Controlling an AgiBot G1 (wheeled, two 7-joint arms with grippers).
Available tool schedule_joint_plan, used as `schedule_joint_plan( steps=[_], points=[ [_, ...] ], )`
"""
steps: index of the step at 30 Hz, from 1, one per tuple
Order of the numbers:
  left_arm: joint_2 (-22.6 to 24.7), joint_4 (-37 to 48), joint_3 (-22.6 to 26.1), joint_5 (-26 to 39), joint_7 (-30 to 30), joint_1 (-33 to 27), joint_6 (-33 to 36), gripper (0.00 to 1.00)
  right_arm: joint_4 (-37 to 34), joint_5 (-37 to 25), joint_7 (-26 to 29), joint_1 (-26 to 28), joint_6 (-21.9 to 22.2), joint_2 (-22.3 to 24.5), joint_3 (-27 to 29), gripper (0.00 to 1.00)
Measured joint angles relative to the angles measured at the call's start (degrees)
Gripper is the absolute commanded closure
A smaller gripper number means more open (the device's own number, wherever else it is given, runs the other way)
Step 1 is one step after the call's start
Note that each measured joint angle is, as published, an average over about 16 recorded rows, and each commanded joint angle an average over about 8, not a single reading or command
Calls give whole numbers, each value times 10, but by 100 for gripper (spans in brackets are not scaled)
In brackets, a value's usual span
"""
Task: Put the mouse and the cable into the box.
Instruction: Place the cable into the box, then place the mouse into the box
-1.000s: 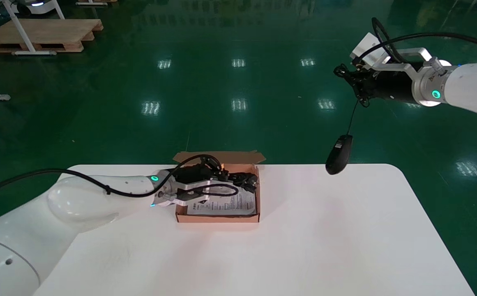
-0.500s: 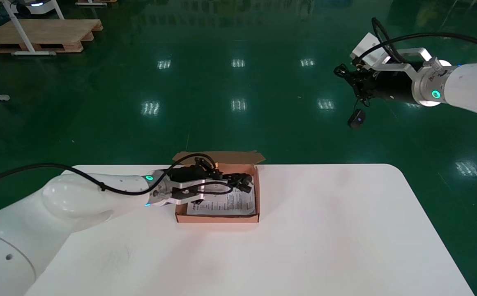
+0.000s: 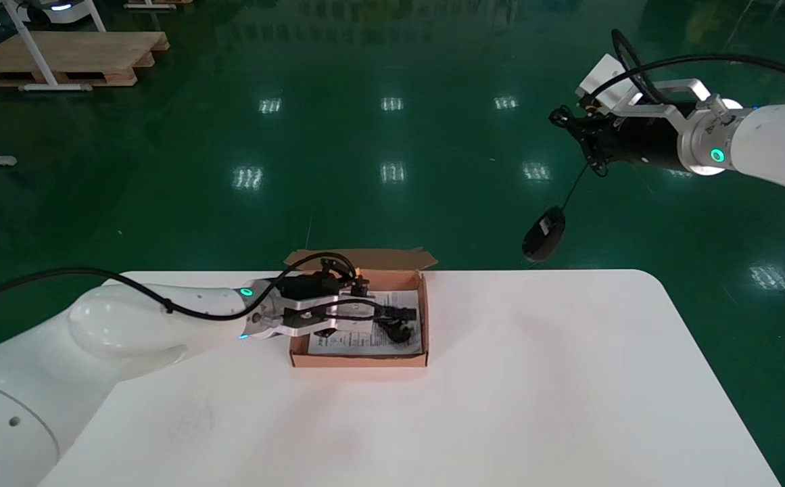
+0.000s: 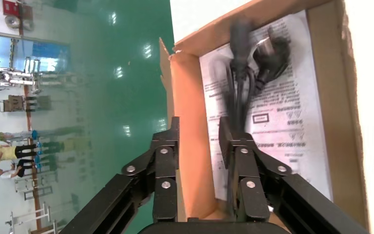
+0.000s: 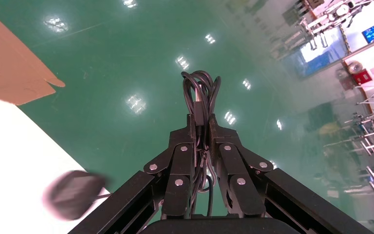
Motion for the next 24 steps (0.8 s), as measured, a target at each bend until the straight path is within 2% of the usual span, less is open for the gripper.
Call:
schedule_joint_plan(
  steps=[8, 19, 24],
  points=[
    [-10, 5, -18, -18, -32, -17, -26, 0, 6, 2, -5, -2, -3, 1, 1, 100],
    [-42, 64, -79, -92, -161, -102, -111, 0, 36, 10, -22, -19, -17, -6, 3, 100],
    [-52, 89, -94, -109, -200, -132, -128, 0, 60, 16, -32, -35, -19, -23, 4, 100]
  ],
)
